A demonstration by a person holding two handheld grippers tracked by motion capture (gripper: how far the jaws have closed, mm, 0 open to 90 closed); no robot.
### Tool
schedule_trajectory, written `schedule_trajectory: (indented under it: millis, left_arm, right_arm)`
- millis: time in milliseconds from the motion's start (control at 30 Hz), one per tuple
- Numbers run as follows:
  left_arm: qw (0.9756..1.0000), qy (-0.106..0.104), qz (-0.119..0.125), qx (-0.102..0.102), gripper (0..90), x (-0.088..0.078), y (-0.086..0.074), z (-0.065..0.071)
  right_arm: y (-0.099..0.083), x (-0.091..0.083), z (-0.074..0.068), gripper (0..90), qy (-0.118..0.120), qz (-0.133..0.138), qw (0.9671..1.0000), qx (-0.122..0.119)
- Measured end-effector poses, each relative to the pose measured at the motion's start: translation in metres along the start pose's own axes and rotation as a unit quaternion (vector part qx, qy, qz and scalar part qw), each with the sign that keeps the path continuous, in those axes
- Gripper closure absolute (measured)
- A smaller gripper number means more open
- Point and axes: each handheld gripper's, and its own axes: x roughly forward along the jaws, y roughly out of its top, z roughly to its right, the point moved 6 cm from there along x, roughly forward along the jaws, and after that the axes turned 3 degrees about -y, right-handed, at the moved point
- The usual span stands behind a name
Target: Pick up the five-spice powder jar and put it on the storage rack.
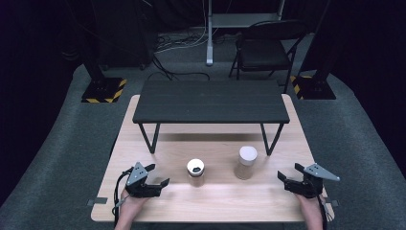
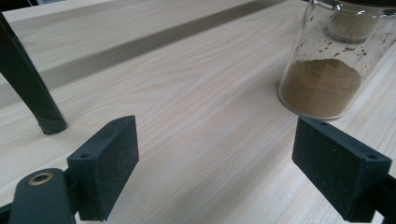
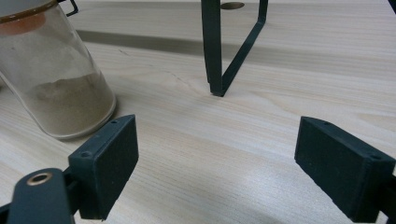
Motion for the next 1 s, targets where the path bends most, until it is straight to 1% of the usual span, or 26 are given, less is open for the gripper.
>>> schedule_trajectory:
  millis: [233, 500, 633, 1000]
  left_arm:
    - [1.0000, -0.001, 0.002, -0.005, 14.0, -0.0005, -0.0005, -0.0008]
    - [1.0000, 0.000, 0.000, -0.001, 14.0, 0.0002, 0.0001, -0.0001]
    - [1.0000, -0.001, 0.001, -0.004, 14.1, 0.0003, 0.0000, -0.0005]
    - [1.0000, -0.001, -0.001, -0.003, 14.1, 0.0005, 0.0002, 0.0001]
  right_arm:
    - [0.0000, 0.0008, -0.0004, 12.3, 0.000, -0.002, 1.0000, -0.002]
    - [-0.0005, 0.0007, -0.0005, 12.2, -0.001, -0.002, 1.0000, 0.001]
    - [-0.0006, 0.0000, -0.0001, 12.2, -0.001, 0.000, 1.0000, 0.001]
    - [-0.0006, 0.0000, -0.0001, 12.2, -0.001, 0.000, 1.0000, 0.001]
